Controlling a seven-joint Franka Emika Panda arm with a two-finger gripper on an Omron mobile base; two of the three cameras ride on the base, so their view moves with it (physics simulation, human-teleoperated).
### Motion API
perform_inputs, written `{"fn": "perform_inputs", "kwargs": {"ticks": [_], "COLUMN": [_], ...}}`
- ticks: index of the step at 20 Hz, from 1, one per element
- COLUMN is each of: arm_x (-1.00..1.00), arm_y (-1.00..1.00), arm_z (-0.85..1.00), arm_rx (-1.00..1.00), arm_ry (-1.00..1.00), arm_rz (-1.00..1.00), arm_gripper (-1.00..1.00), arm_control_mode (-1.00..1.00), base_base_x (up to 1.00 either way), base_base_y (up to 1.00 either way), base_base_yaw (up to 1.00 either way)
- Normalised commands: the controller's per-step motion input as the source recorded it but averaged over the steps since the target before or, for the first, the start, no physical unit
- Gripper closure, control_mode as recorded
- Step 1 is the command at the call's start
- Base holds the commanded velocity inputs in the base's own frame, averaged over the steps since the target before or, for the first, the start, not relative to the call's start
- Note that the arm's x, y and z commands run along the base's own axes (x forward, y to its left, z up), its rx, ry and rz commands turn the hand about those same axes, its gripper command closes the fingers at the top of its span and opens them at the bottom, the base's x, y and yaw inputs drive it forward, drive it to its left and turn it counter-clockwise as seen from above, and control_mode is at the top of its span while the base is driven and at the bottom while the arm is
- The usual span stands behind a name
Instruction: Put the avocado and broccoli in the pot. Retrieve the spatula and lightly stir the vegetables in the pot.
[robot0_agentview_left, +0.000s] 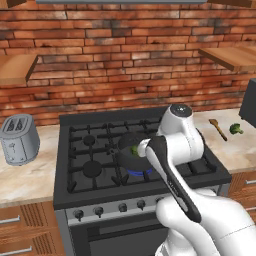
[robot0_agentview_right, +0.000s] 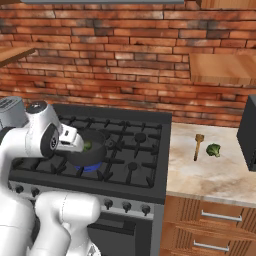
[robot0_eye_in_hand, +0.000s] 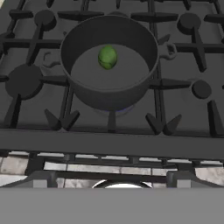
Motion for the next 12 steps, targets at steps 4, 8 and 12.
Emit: {"fn": "perform_inputs", "kwargs": {"ticks": [4, 8, 12], "arm_x": [0.0, 0.0, 0.0], "arm_y": [0.0, 0.0, 0.0], "arm_z": [0.0, 0.0, 0.0], "arm_rx": [0.0, 0.0, 0.0], "arm_ry": [0.0, 0.0, 0.0], "arm_rz": [0.0, 0.0, 0.0], "arm_gripper": [-1.0, -1.0, -1.0], "arm_control_mode": [-1.0, -1.0, -1.0], "base_base_x": [0.0, 0.0, 0.0], "base_base_y": [0.0, 0.0, 0.0], "base_base_yaw": [0.0, 0.0, 0.0]}}
